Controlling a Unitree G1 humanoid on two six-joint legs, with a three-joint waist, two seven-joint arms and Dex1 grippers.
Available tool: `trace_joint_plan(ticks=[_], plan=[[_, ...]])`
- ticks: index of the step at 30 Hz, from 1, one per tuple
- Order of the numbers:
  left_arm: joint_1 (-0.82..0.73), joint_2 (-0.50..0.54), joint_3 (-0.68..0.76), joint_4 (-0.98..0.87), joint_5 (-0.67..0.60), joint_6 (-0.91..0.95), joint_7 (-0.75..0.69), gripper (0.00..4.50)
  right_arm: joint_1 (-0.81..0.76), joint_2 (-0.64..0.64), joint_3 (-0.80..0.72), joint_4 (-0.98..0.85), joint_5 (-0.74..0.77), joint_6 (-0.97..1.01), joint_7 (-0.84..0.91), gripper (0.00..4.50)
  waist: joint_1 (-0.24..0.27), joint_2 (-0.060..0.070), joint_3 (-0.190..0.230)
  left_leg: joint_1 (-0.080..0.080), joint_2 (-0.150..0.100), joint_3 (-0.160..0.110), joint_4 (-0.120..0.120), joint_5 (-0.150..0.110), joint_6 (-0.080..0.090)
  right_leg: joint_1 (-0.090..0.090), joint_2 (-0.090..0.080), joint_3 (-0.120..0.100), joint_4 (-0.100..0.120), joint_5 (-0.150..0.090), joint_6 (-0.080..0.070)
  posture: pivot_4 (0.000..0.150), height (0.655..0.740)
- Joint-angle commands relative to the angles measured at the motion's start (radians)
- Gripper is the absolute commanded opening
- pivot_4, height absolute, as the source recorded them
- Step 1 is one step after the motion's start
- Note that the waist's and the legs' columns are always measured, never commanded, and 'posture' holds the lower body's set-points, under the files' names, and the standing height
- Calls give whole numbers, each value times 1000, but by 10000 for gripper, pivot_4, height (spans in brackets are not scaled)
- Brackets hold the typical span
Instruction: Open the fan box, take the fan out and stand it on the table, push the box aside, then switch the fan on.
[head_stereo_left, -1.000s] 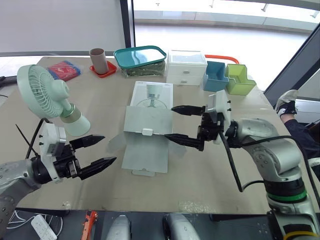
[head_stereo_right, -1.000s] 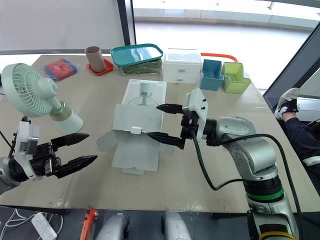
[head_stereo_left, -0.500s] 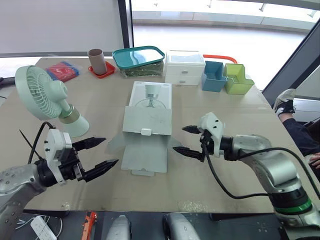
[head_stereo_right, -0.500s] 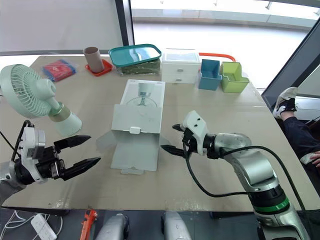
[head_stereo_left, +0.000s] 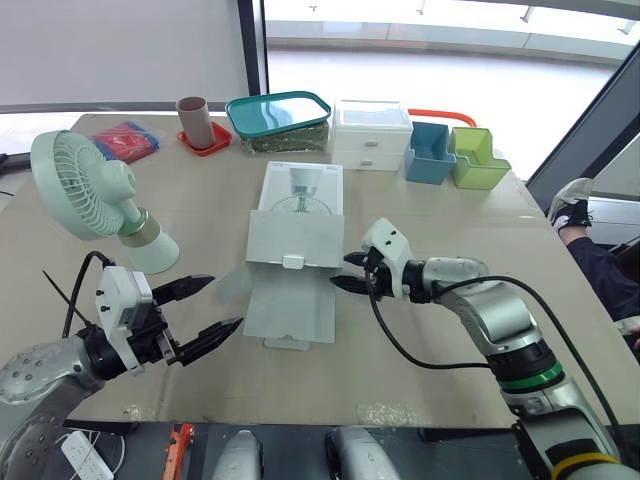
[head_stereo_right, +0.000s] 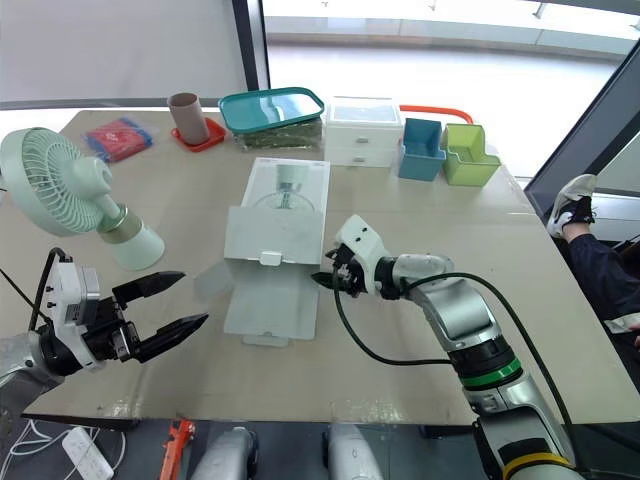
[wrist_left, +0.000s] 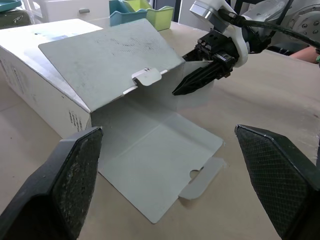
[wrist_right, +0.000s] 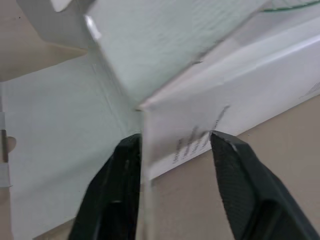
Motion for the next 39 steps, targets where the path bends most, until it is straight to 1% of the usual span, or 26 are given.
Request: trace_joint_plan(ticks=[1, 2, 3, 4, 7, 14, 21, 28, 34, 37, 39], plan=[[-5, -9, -24, -11, 24, -34, 1, 45000, -15, 0, -32, 10, -17, 42, -34, 8412, 0, 0, 0, 0, 0, 0, 0, 0, 0, 0, 0, 0, 0, 0, 0, 1500, 7400], [-5, -10, -29, -9, 30, -38, 0, 45000, -15, 1, -37, 11, -18, 50, -40, 3197, 0, 0, 0, 0, 0, 0, 0, 0, 0, 0, 0, 0, 0, 0, 0, 1500, 7400], [-8, -12, -38, -4, 37, -41, 0, 45000, -11, 1, -52, 12, -17, 64, -52, 982, 0, 0, 0, 0, 0, 0, 0, 0, 0, 0, 0, 0, 0, 0, 0, 1500, 7400], [-12, -13, -46, 0, 42, -45, -1, 45000, -6, -2, -65, 11, -18, 76, -62, 350, 0, 0, 0, 0, 0, 0, 0, 0, 0, 0, 0, 0, 0, 0, 0, 1500, 7400], [-23, -14, -62, 10, 49, -50, -2, 45000, 8, -12, -95, 8, -23, 107, -91, 350, 0, 0, 0, 0, 0, 0, 0, 0, 0, 0, 0, 0, 0, 0, 0, 1500, 7400], [-80, -14, -119, 53, 77, -67, -22, 45000, 66, -84, -246, -6, -25, 180, -172, 350, 6, 0, 0, 0, -3, 0, 1, 0, 0, 1, -3, 0, 0, -1, 1, 1500, 7400], [-101, -13, -139, 73, 79, -72, -38, 45000, 101, -127, -343, 10, -27, 222, -236, 350, -2, 0, 0, 0, -1, 0, 0, -1, 1, 1, -1, 1, 0, 0, 1, 1500, 7400], [-131, -6, -139, 110, 78, -72, -57, 45000, 138, -147, -435, -26, -11, 292, -277, 350, 0, 0, 0, 0, -2, 1, 1, -1, 1, 1, -1, 1, 0, 0, 1, 1500, 7400], [-147, -11, -150, 132, 84, -75, -69, 45000, 209, -170, -522, -112, 10, 398, -304, 350, 1, 0, 0, 0, -2, 1, 0, -1, 1, 1, -1, 1, 0, -1, 2, 1500, 7400], [-158, -12, -155, 147, 86, -76, -82, 45000, 234, -186, -576, -116, 10, 414, -321, 350, 1, 0, 0, 0, -2, 1, 0, -1, 2, 1, -1, 1, 0, -1, 2, 1500, 7400], [-167, -13, -159, 156, 85, -74, -87, 45000, 241, -197, -586, -113, 2, 406, -328, 350, 1, 0, 0, 0, -2, 1, 1, -1, 2, 1, -1, 2, -1, -1, 2, 1500, 7400]])
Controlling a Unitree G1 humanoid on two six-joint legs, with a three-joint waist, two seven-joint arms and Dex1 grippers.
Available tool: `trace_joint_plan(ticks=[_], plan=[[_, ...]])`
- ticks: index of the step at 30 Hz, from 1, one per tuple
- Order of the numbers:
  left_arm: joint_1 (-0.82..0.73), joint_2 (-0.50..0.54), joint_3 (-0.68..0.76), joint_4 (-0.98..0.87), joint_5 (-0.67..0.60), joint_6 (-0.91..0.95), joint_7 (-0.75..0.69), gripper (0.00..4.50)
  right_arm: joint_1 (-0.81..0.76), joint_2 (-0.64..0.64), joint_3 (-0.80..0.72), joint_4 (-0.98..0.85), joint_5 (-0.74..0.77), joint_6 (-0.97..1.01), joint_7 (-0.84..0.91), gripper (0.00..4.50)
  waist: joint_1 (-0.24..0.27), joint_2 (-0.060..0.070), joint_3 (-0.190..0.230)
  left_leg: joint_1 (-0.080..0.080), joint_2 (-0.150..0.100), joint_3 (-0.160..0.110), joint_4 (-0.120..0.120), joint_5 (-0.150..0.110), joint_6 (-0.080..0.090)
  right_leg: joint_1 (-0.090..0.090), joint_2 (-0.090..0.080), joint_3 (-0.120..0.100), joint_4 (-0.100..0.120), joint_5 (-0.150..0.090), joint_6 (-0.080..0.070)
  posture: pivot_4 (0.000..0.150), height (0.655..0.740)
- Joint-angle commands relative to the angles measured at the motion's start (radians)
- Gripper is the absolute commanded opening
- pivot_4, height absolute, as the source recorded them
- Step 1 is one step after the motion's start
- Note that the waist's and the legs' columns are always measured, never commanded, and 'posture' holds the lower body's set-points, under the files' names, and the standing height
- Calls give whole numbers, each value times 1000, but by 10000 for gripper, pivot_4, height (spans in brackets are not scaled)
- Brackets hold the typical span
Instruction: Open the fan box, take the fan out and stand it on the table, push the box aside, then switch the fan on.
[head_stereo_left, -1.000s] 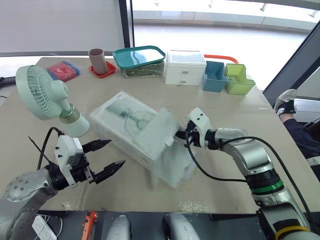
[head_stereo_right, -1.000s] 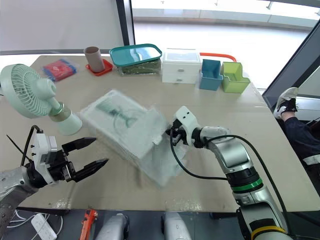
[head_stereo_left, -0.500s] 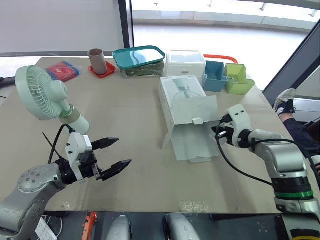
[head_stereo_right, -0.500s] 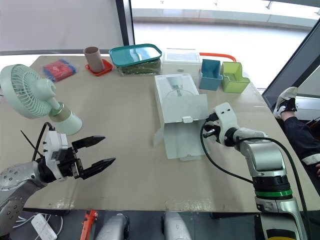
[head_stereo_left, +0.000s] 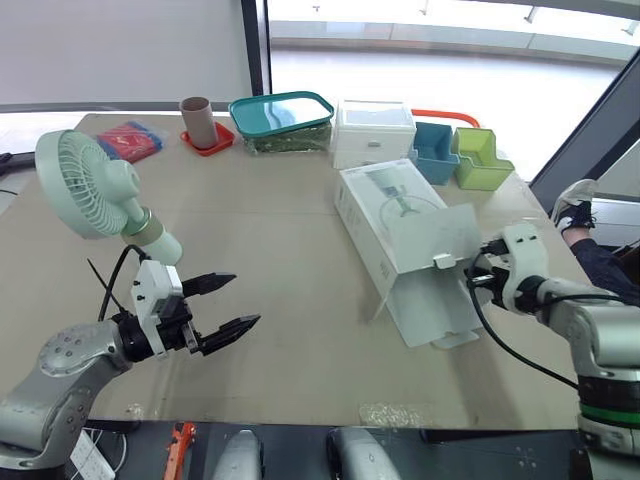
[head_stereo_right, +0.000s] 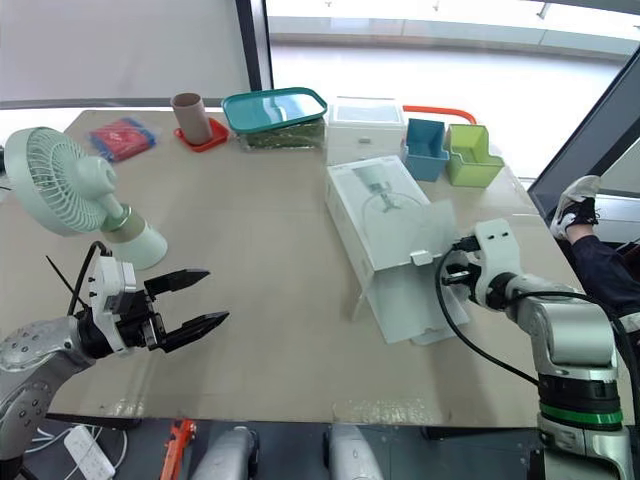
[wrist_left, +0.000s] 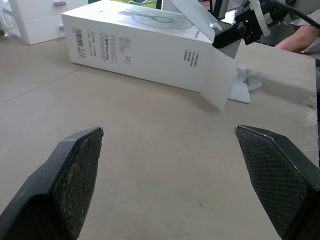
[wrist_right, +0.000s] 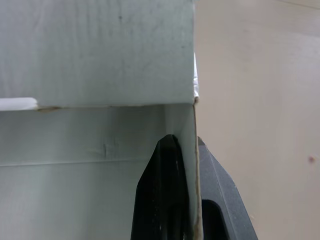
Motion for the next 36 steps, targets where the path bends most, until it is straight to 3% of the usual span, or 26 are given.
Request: trace_joint_plan(ticks=[1, 5, 9, 12, 20, 24, 28, 32, 36], plan=[[-24, -2, -4, 6, -2, -19, -19, 45000, 1, -34, -55, -26, -3, -6, -22, 350, 0, 0, 0, 0, 0, 0, 0, 0, 0, 0, 0, 0, 0, 0, 0, 1500, 7400], [-43, -12, -31, 30, 2, -20, -40, 45000, 4, -28, -69, -73, 36, 20, -6, 11434, -2, 0, 0, 1, 1, 1, 0, 0, 0, 0, 1, 1, 0, 0, 0, 1500, 7400], [-58, -20, -41, 45, 16, -28, -45, 45000, 35, -49, -72, -131, 79, 26, 42, 29000, -1, 0, 0, 1, 1, 1, 0, 0, 0, 0, 1, 1, 0, 0, 0, 1500, 7400], [-71, -28, -50, 56, 25, -35, -47, 45000, 77, -76, -85, -190, 117, 14, 93, 44649, 0, 0, 0, 0, 0, 1, 0, 0, 1, 0, 0, 1, 0, 0, 1, 1500, 7400], [-85, -30, -50, 61, 20, -37, -53, 45000, 310, -197, -227, -287, 177, -281, 367, 44649, 2, 0, 0, 0, 0, 1, 0, -1, 2, 1, 0, 1, -2, -1, 1, 1500, 7400], [-81, -29, -52, 53, 18, -34, -52, 45000, 334, -217, -287, -294, 234, -372, 468, 44649, -1, 1, 0, 1, 0, 2, 0, -1, 2, 1, 0, 2, -2, -1, 2, 1500, 7400], [-81, -31, -43, 47, 13, -34, -43, 45000, 227, -201, -285, -289, 317, -396, 464, 44649, -3, 1, 0, 3, 2, 6, 1, -1, 2, 1, 3, 5, -2, 0, 5, 1500, 7400], [-76, -54, -22, 11, 23, -55, 8, 45000, -42, -116, -123, -241, 379, -401, 403, 44649, -9, 0, 0, 4, 4, 9, 2, 0, 2, 1, 4, 8, -2, 1, 7, 1500, 7400], [-46, -81, -21, -30, 126, -142, 72, 45000, -168, -48, 62, -182, 340, -460, 451, 44649, -4, 0, 0, 4, 4, 8, 2, 0, 2, 1, 5, 9, -3, 2, 7, 1500, 7400]])
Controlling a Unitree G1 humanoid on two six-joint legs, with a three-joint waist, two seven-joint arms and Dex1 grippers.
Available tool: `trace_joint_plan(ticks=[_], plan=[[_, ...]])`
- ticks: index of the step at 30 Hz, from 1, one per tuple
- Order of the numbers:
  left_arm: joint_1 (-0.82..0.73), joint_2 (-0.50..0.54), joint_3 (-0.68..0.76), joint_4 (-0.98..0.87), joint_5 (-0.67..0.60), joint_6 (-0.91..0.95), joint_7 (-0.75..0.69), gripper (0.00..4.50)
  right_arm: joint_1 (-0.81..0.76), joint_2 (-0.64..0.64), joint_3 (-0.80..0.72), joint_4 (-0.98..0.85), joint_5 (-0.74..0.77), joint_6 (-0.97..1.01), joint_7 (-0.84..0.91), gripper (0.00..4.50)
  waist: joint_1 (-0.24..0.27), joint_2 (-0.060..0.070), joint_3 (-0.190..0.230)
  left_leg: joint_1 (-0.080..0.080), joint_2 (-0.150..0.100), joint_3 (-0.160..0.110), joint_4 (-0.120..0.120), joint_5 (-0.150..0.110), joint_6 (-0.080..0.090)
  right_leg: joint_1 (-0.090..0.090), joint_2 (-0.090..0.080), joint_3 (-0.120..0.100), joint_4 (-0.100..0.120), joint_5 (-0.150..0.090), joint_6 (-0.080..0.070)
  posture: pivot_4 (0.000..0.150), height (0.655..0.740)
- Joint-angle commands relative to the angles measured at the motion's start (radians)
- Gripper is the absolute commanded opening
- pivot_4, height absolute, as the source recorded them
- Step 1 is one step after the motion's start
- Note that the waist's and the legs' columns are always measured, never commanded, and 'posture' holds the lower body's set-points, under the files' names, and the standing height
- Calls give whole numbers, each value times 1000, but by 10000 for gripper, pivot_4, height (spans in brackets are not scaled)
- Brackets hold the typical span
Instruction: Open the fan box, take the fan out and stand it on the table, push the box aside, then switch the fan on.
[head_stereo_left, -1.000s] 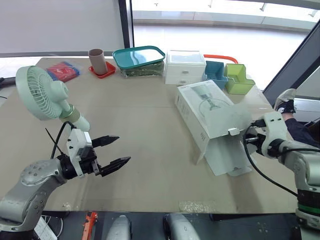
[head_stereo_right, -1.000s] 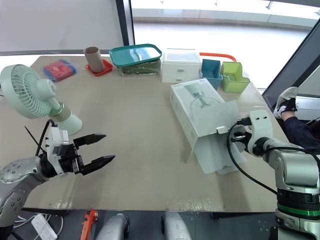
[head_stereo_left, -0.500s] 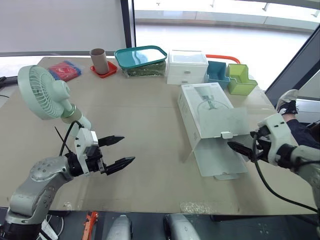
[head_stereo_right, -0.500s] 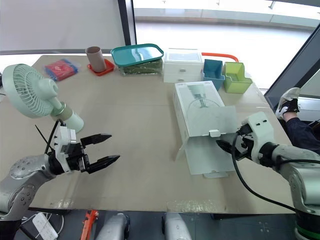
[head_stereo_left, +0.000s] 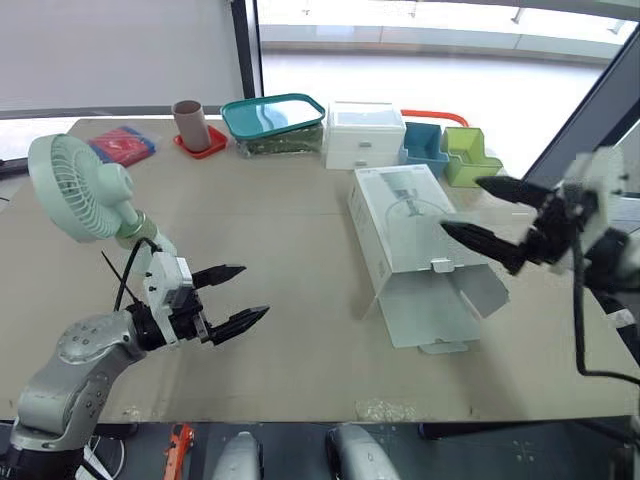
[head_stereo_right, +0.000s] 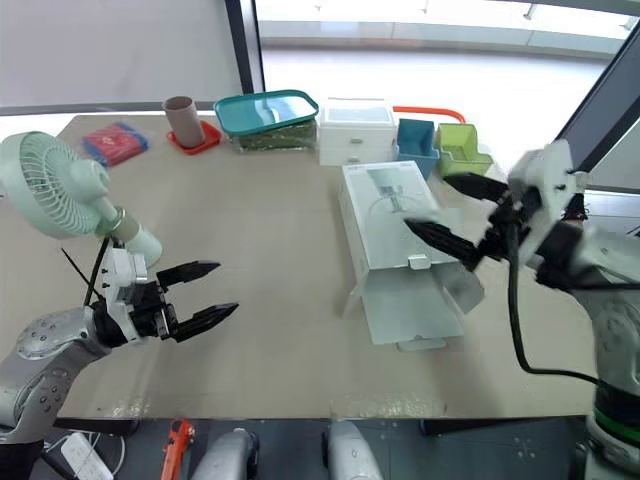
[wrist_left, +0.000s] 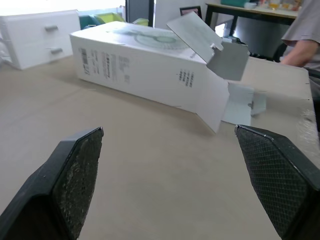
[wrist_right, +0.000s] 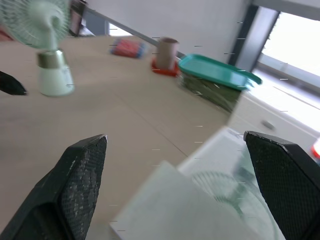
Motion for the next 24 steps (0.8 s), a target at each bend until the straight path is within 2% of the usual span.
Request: trace_joint_plan(ticks=[1, 6, 12, 17, 20, 24], plan=[[44, -9, 29, -80, 64, -75, 50, 45000, -66, 41, 136, 59, -40, -66, 30, 44649, 5, 0, 0, 0, 0, 0, 0, 0, 0, 0, 0, 0, 0, 1, -1, 1500, 7400], [144, -68, 82, -200, 70, -99, 165, 45000, -151, 152, 299, 175, -94, -170, 92, 44649, 7, 0, 0, -4, -2, 0, 0, -2, 3, -2, -4, 0, -3, 2, -3, 1500, 7400], [279, -219, 117, -351, 210, -183, 389, 45000, -234, 260, 402, 342, -144, -256, 151, 44649, 7, 0, 0, -5, -3, -1, 0, -2, 3, -1, -6, -5, -3, 3, -4, 1500, 7400], [349, -302, 127, -458, 261, -195, 502, 45000, -283, 314, 449, 456, -189, -317, 200, 44649, 7, 0, 0, -4, -2, -1, 1, -2, 3, -1, -6, -6, -3, 5, -6, 1500, 7400], [365, -366, 173, -500, 276, -200, 595, 45000, -310, 347, 467, 500, -199, -341, 232, 44649, 7, 0, 0, -4, -2, -1, 3, -2, 3, 0, -6, -6, -3, 5, -5, 1500, 7400], [371, -402, 229, -516, 290, -187, 674, 45000, -331, 372, 475, 536, -213, -355, 257, 44649, 6, 0, 0, -4, -2, -1, 3, -2, 3, 0, -5, -6, -2, 6, -6, 1500, 7400]])
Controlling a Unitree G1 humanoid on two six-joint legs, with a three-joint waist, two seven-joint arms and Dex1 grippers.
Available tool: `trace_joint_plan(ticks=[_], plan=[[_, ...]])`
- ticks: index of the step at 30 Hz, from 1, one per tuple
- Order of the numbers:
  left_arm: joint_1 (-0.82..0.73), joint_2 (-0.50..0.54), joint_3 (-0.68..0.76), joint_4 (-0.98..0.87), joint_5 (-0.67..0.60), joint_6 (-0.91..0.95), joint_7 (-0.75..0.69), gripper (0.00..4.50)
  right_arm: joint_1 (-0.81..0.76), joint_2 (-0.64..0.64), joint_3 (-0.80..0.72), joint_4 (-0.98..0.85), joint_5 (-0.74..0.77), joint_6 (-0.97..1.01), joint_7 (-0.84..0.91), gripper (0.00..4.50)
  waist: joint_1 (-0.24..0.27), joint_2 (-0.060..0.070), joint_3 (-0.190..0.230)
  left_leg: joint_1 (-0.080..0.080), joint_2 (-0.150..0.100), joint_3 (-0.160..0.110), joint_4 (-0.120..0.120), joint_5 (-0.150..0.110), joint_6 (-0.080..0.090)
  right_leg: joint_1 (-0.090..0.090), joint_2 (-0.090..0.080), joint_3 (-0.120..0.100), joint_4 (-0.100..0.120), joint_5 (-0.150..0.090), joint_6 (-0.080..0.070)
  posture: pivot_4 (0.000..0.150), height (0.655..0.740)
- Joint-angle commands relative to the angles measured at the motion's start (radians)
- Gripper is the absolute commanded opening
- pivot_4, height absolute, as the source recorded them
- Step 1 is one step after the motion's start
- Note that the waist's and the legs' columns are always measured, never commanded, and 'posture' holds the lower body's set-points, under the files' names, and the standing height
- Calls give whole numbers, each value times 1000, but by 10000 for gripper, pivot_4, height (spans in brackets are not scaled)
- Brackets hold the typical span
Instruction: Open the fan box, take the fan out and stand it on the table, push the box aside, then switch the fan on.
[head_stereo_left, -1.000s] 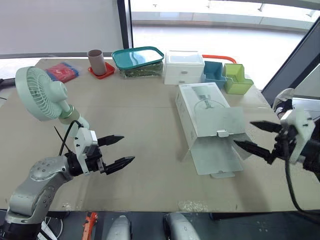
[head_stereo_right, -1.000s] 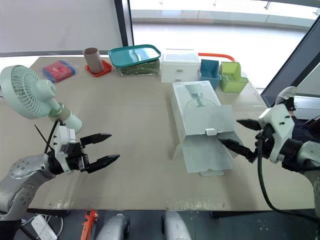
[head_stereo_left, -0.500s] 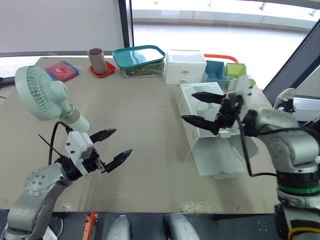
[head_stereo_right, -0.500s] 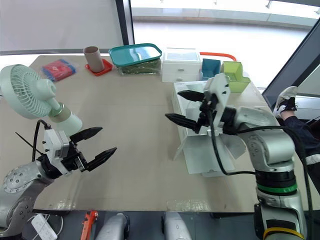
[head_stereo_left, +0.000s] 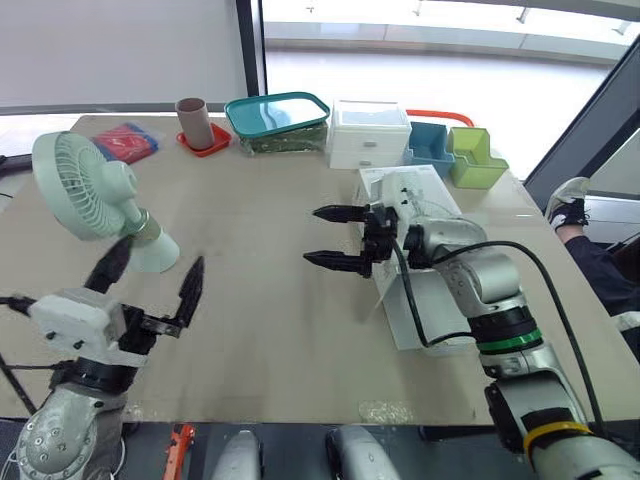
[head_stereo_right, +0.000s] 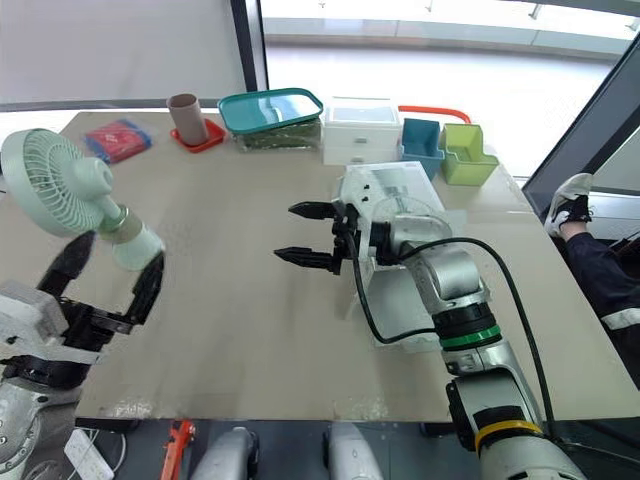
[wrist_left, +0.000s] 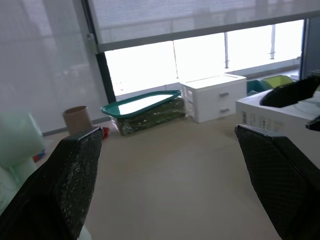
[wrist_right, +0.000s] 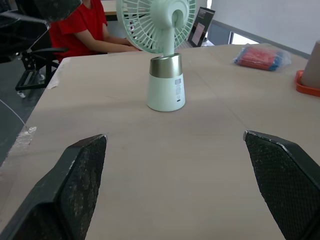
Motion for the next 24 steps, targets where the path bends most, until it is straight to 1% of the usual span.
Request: trace_joint_plan(ticks=[1, 4, 8, 13, 15, 17, 24], plan=[[2, -20, 58, -45, 0, -6, 64, 45000, -36, 14, 0, 10, -9, -28, 25, 44649, 0, 0, 0, 0, 0, 0, 0, 0, 0, 0, 0, 0, 0, 0, 0, 1500, 7400], [-38, -13, 123, -20, -55, 41, 114, 45000, -43, 28, 4, 23, -19, -34, 27, 44649, 0, 0, 0, -1, 0, 0, 0, 0, 0, 0, 0, 0, 0, 0, 0, 1500, 7400], [-124, 16, 177, 44, -67, 121, 179, 45000, -34, 39, 8, 25, -36, -36, 24, 44649, 0, 0, 0, -1, 0, -1, 1, 0, 0, 0, 0, -1, 0, 0, 0, 1500, 7400], [-228, 38, 233, 99, -159, 195, 237, 45000, -14, 34, 6, 3, -42, -28, 14, 44649, 0, 0, 0, -1, 0, -1, 2, 0, 0, 0, 0, -1, 1, 1, 0, 1500, 7400], [-246, 41, 253, 106, -197, 224, 256, 45000, -6, 30, 7, -9, -44, -26, 9, 44649, 0, 0, 0, -1, 0, -1, 2, 0, 0, 0, 0, -1, 1, 1, 0, 1500, 7400], [-259, 53, 259, 108, -222, 243, 257, 45000, 1, 29, 4, -21, -42, -21, 7, 44649, 0, 0, 0, -2, 0, -1, 2, 0, 0, 0, 0, -1, 1, 1, 0, 1500, 7400], [-327, 99, 250, 178, -236, 275, 270, 45000, 22, 20, 3, -46, -47, -20, -11, 44649, 1, 0, 0, -2, 0, -2, 2, 0, 0, 0, 0, -2, 1, 1, 0, 1500, 7400]])
